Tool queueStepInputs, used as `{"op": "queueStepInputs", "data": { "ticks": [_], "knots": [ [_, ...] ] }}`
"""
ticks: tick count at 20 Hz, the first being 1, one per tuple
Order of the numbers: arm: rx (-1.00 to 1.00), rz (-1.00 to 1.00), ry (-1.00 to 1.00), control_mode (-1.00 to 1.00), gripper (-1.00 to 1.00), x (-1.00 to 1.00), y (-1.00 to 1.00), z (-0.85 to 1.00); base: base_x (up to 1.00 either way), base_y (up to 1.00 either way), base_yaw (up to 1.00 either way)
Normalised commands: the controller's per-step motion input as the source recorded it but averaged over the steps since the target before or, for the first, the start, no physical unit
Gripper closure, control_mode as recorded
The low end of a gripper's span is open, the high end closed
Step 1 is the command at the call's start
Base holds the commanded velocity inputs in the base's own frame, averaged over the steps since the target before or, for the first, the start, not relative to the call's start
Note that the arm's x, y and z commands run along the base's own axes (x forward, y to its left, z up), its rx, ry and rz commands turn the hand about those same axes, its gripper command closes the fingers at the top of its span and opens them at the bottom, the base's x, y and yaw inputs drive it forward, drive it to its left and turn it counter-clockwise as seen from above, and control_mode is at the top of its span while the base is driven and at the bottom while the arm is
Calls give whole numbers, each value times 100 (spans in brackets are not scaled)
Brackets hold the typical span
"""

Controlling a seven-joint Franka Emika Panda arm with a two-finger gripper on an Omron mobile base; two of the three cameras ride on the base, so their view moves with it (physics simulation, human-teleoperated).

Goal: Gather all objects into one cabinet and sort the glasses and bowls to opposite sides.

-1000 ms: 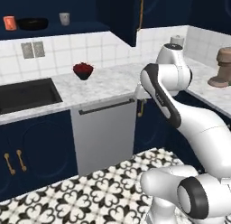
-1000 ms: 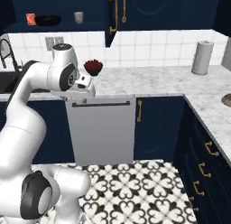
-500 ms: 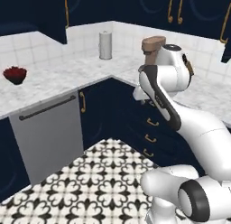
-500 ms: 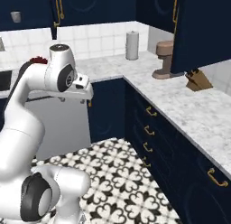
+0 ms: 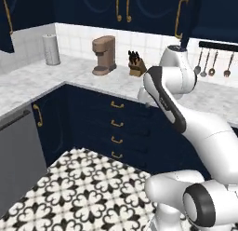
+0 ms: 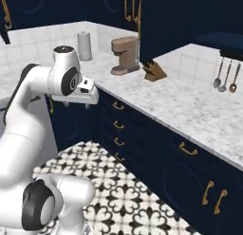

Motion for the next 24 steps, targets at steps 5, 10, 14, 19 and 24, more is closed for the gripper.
{"op": "queueStepInputs", "data": {
  "ticks": [5, 10, 14, 19, 24],
  "knots": [
    [0, 0, 0, 100, -100, 0, 0, 0, -60, -1, -51],
    [0, 0, 0, 100, -100, 0, 0, 0, -56, -25, -52],
    [0, 0, 0, 100, -100, 0, 0, 0, -36, -38, -49],
    [0, 0, 0, 100, -100, 0, 0, 0, 51, 35, -43],
    [0, 0, 0, 100, -100, 0, 0, 0, 100, 9, -17]
  ]
}}
